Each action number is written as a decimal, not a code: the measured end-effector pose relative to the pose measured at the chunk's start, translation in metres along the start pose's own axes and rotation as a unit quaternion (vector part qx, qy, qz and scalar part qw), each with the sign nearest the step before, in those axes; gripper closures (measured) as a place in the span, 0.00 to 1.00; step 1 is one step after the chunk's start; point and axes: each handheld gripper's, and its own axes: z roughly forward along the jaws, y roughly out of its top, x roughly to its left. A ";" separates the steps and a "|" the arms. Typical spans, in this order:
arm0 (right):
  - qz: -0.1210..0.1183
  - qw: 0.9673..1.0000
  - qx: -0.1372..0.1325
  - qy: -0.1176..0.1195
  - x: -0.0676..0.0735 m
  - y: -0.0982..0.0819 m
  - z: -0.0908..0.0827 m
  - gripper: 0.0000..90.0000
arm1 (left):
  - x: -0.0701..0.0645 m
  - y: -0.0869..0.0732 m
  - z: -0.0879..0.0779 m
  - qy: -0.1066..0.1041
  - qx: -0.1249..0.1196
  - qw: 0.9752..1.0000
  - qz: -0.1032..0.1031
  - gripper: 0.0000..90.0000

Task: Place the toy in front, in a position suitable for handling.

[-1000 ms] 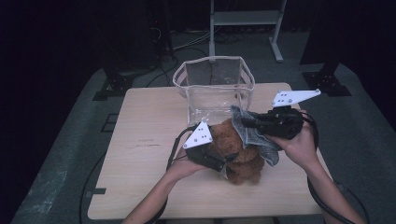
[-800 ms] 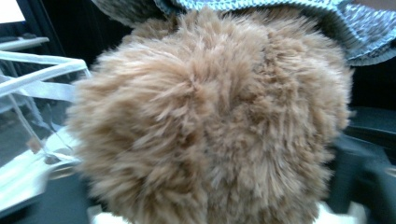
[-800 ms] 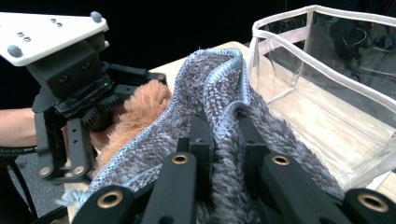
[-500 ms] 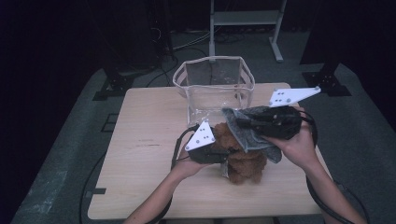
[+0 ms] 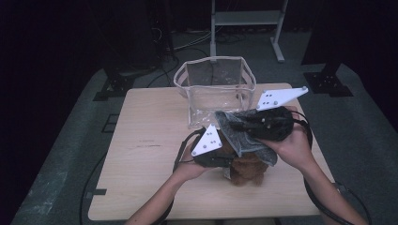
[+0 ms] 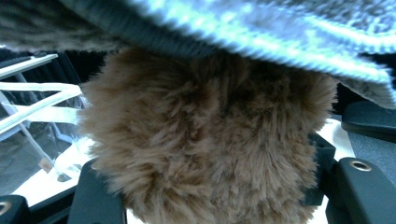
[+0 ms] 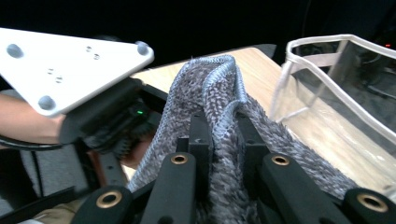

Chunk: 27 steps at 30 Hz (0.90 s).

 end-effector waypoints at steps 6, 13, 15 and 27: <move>0.024 0.998 -0.005 -0.057 -0.026 -0.014 -0.014 0.89 | 0.006 -0.006 -0.015 0.004 0.001 1.000 -0.008 0.40; 0.031 0.998 -0.047 -0.007 -0.020 -0.022 -0.017 0.89 | 0.009 -0.011 -0.021 0.008 -0.003 1.000 -0.019 0.40; 0.037 0.997 -0.069 -0.019 -0.021 -0.024 -0.023 0.89 | 0.009 -0.013 -0.024 0.010 -0.003 1.000 -0.021 0.39; 0.055 0.995 -0.076 0.030 -0.012 -0.038 0.013 0.89 | 0.018 -0.030 -0.061 -0.002 0.011 0.999 -0.032 0.19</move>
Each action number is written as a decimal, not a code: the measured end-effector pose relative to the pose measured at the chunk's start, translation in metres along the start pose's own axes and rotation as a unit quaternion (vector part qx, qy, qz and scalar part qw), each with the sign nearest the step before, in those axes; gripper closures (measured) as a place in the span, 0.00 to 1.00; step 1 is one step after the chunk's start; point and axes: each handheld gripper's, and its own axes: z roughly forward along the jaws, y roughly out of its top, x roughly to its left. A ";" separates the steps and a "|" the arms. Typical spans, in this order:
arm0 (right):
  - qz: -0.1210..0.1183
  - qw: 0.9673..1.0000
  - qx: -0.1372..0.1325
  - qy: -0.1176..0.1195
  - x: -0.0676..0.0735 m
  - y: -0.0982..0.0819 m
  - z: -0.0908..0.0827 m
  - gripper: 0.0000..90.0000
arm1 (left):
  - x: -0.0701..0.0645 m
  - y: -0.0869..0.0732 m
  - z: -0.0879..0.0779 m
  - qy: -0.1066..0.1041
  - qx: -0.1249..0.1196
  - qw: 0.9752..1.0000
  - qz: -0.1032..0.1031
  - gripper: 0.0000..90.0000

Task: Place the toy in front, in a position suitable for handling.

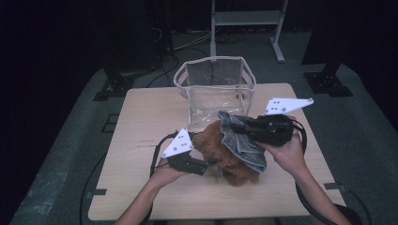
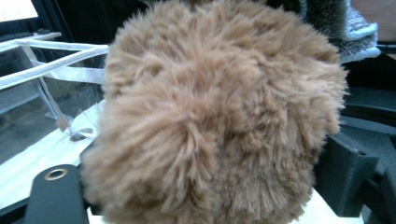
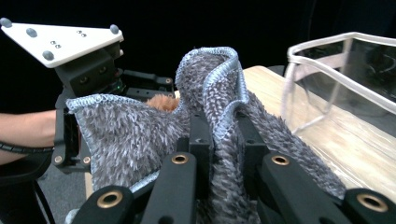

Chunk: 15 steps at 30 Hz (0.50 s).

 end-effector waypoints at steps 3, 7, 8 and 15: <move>-0.010 1.000 0.003 0.005 0.005 0.001 0.009 0.89 | 0.000 -0.001 -0.007 -0.003 0.007 1.000 0.001 0.16; -0.013 1.000 0.002 0.017 0.009 0.000 0.020 0.89 | 0.001 0.001 -0.017 -0.006 0.004 1.000 0.004 0.15; -0.015 1.000 0.003 0.020 0.010 0.000 0.023 0.89 | 0.002 0.002 -0.023 -0.007 0.004 1.000 0.007 0.15; -0.027 0.999 0.018 0.042 0.020 -0.001 0.055 0.89 | 0.005 -0.007 -0.030 0.000 0.040 0.999 0.004 0.14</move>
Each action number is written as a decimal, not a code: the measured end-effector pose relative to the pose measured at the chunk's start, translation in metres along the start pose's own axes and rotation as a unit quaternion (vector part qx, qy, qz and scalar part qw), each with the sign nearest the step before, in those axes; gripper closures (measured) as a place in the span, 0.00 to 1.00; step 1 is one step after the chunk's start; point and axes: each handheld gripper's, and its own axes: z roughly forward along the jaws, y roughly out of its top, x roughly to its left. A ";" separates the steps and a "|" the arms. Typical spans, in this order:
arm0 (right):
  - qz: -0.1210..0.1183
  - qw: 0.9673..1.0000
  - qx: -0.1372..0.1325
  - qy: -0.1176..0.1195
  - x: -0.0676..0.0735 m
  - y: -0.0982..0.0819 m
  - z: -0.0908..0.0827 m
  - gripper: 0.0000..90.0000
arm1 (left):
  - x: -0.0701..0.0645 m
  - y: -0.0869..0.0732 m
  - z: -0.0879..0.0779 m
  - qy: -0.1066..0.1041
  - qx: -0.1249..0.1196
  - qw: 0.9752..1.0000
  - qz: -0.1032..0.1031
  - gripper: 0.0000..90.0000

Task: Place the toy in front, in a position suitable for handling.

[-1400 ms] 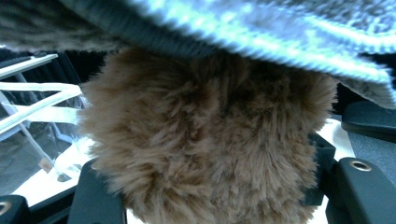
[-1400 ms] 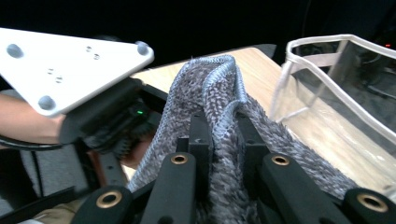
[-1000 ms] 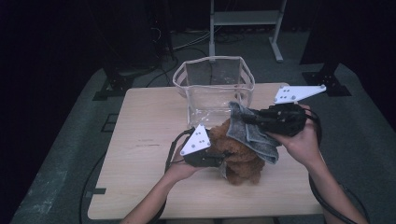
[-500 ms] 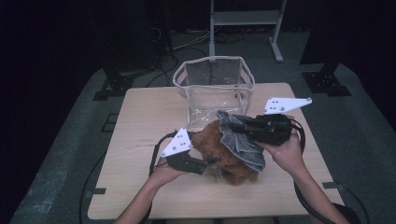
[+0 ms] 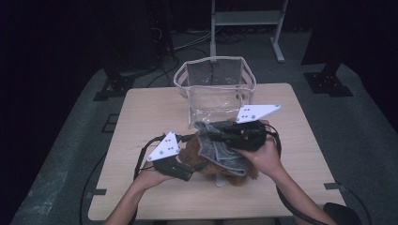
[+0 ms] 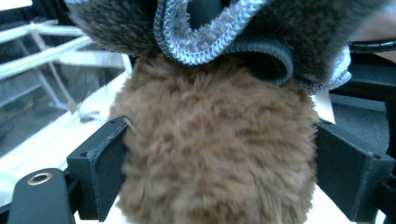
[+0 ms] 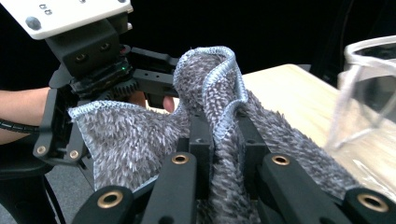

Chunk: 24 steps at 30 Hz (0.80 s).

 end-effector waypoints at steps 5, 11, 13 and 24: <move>0.002 1.000 0.009 0.016 0.001 -0.003 0.021 0.88 | 0.002 -0.020 -0.011 0.010 0.000 1.000 -0.015 0.27; 0.014 1.000 0.013 0.008 -0.002 -0.010 0.021 0.88 | 0.008 -0.036 -0.020 0.019 -0.014 0.998 -0.050 0.27; 0.018 1.000 0.023 -0.003 -0.006 -0.017 0.018 0.88 | 0.009 -0.038 -0.020 0.021 -0.014 0.998 -0.051 0.26; 0.062 0.994 0.085 -0.025 -0.034 -0.067 0.043 0.88 | 0.012 -0.053 -0.025 0.055 0.013 0.997 -0.047 0.22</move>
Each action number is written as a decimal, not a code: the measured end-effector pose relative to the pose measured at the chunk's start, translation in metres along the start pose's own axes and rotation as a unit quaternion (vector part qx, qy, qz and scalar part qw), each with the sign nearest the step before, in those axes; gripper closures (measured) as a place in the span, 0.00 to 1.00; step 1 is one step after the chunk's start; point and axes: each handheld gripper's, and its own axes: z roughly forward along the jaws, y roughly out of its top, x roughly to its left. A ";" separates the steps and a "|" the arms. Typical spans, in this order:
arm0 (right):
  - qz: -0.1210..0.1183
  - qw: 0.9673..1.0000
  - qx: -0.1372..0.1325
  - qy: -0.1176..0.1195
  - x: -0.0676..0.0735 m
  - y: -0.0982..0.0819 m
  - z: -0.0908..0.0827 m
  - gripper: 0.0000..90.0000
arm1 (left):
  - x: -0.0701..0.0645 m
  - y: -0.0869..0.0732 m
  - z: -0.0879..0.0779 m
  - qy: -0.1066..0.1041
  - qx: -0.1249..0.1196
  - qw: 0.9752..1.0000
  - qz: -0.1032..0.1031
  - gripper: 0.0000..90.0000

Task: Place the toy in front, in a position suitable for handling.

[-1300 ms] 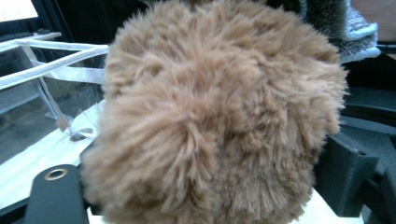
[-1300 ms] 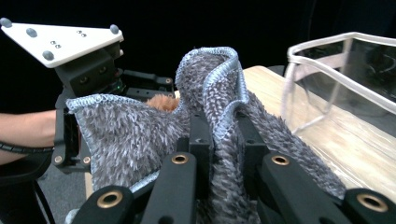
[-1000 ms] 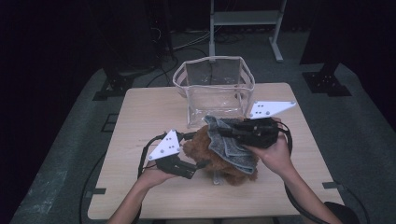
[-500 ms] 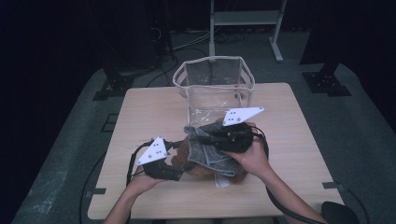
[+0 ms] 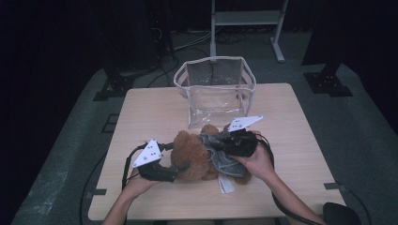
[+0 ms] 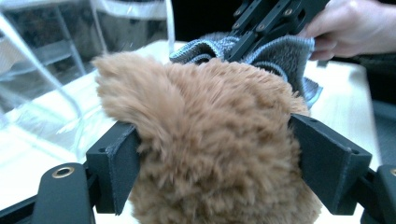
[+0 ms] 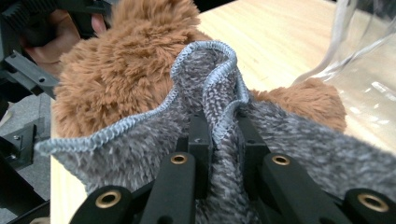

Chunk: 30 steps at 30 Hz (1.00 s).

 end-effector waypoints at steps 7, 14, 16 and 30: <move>0.005 1.000 0.011 0.007 0.003 0.001 0.012 0.88 | 0.002 -0.006 -0.008 0.007 -0.016 1.000 0.012 0.21; 0.007 0.999 -0.005 -0.032 -0.006 0.003 -0.010 0.88 | -0.003 -0.005 -0.005 0.010 -0.015 1.000 0.026 0.19; 0.015 0.999 -0.009 -0.050 -0.015 0.001 -0.019 0.88 | -0.003 -0.004 -0.007 0.010 -0.019 0.999 0.024 0.19; 0.044 0.998 0.002 -0.054 -0.031 -0.021 -0.018 0.88 | -0.010 -0.005 0.002 -0.009 -0.002 0.999 0.035 0.19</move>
